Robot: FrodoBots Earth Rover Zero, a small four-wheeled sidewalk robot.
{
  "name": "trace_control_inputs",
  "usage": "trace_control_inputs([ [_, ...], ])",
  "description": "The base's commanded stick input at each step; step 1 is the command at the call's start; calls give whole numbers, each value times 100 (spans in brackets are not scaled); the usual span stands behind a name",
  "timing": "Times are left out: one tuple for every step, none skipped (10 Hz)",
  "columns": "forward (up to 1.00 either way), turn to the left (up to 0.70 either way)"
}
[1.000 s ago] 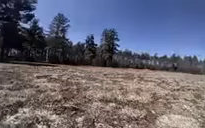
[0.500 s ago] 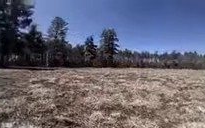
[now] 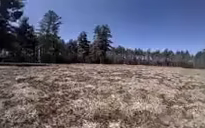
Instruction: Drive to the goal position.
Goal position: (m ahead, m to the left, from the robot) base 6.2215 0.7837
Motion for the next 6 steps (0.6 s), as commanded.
trace_control_inputs([
  [70,-35],
  [70,-35],
  [70,-19],
  [70,0],
  [70,0],
  [70,0],
])
